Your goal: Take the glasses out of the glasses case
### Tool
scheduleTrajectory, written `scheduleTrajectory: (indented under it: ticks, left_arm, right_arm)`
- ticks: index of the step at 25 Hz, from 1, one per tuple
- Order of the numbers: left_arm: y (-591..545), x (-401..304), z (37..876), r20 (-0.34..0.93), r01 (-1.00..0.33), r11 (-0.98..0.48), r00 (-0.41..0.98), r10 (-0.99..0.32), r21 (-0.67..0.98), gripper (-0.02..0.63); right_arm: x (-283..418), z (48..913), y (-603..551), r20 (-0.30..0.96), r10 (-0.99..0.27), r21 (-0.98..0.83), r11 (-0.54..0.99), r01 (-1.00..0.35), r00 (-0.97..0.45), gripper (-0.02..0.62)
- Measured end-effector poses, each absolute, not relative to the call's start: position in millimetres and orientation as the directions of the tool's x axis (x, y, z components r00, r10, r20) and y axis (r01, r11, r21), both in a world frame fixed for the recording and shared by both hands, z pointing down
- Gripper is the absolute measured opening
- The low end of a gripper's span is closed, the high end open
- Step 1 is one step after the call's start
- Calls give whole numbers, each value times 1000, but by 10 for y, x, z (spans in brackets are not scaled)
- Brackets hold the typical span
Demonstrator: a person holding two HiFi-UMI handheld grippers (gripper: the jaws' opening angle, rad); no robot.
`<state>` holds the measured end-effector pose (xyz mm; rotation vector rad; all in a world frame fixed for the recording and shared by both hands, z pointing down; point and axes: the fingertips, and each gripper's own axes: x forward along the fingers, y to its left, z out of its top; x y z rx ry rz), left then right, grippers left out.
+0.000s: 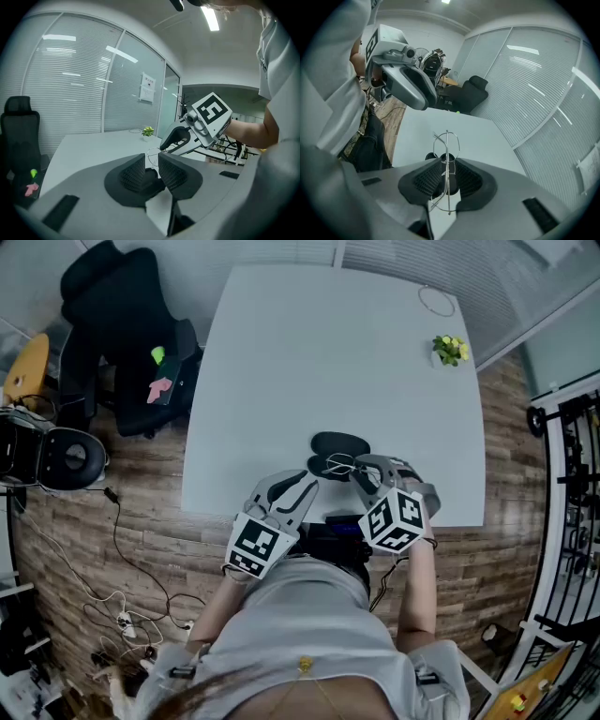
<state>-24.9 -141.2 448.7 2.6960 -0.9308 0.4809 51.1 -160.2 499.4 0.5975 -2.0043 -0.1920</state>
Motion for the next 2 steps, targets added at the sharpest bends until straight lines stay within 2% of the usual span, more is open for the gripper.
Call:
scheduleTrajectory:
  ticks: [2]
  left_arm:
    - [-1410,-247,4488,386,-633,-764,741,-550,125,103]
  right_arm:
    - [507,4994,-1601,783,-488,378,865,-329,-385,100]
